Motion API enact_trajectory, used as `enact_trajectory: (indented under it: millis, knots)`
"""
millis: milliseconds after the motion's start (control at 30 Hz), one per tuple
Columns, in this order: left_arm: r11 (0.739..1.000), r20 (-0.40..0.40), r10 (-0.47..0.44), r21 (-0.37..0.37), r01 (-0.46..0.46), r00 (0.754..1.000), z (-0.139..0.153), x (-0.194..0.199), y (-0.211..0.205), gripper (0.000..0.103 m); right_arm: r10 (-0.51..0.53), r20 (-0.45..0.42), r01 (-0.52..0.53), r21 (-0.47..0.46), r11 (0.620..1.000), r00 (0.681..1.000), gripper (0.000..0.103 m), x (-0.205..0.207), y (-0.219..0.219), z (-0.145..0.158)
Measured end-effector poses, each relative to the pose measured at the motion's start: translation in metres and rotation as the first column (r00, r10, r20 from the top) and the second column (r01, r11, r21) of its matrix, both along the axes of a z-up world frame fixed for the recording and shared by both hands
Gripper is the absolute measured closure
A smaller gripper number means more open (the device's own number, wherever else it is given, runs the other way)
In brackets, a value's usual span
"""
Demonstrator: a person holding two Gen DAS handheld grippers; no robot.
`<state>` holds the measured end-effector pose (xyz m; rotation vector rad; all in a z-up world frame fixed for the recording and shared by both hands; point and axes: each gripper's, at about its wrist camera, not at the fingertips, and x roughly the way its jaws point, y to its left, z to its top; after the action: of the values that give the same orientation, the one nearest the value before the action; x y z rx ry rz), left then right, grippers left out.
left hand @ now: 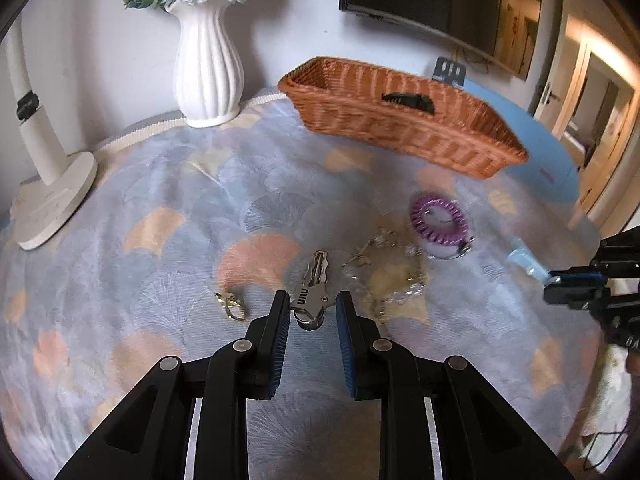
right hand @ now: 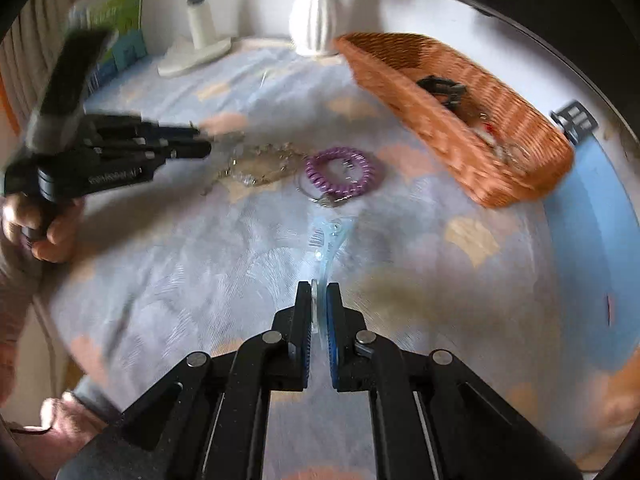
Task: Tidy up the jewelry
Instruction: 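Carry both items over the wicker basket and open both tools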
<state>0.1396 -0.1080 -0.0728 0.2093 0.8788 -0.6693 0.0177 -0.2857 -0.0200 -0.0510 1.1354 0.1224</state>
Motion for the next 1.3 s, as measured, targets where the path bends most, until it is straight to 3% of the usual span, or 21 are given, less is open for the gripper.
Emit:
enact_trajectory:
  millis: [200,333,533,667,833,967,1100,1300]
  knots:
    - [1.0,0.024,0.003,-0.025,-0.002,1.0,0.018,-0.006,0.002,0.079,-0.052,0.082,0.052,-0.001,0.999,0.995,0.095,-0.009,-0.025,0.031]
    - [0.999,0.084,-0.018,-0.044,0.021,0.996,0.052,-0.008,-0.01,0.079,-0.098,0.14,0.096,0.018,0.995,0.985,0.095,-0.004,-0.045,0.052]
    - [0.996,0.19,-0.062,-0.051,0.073,0.98,0.114,0.009,-0.06,0.079,-0.198,0.218,0.181,0.094,0.979,0.956,0.095,0.043,-0.096,0.084]
    - [0.993,0.204,-0.077,-0.072,0.093,0.976,0.139,0.041,-0.105,0.079,-0.275,0.195,0.239,0.19,0.952,0.942,0.095,0.092,-0.13,0.087]
    - [0.991,0.17,-0.064,-0.102,0.082,0.983,0.138,0.088,-0.138,0.079,-0.332,0.108,0.282,0.329,0.901,0.937,0.095,0.155,-0.161,0.065]
    - [0.989,0.096,-0.071,-0.12,0.082,0.993,0.117,0.126,-0.159,0.079,-0.32,0.075,0.288,0.286,0.914,0.944,0.095,0.196,-0.158,0.047]
    - [0.994,0.073,-0.086,-0.067,0.09,0.994,0.089,0.143,-0.182,0.079,-0.298,0.02,0.291,0.164,0.943,0.954,0.095,0.225,-0.145,0.017]
    - [0.994,0.02,-0.074,-0.082,0.076,0.997,0.063,0.167,-0.194,0.079,-0.284,-0.008,0.282,0.131,0.95,0.959,0.095,0.241,-0.137,-0.005]
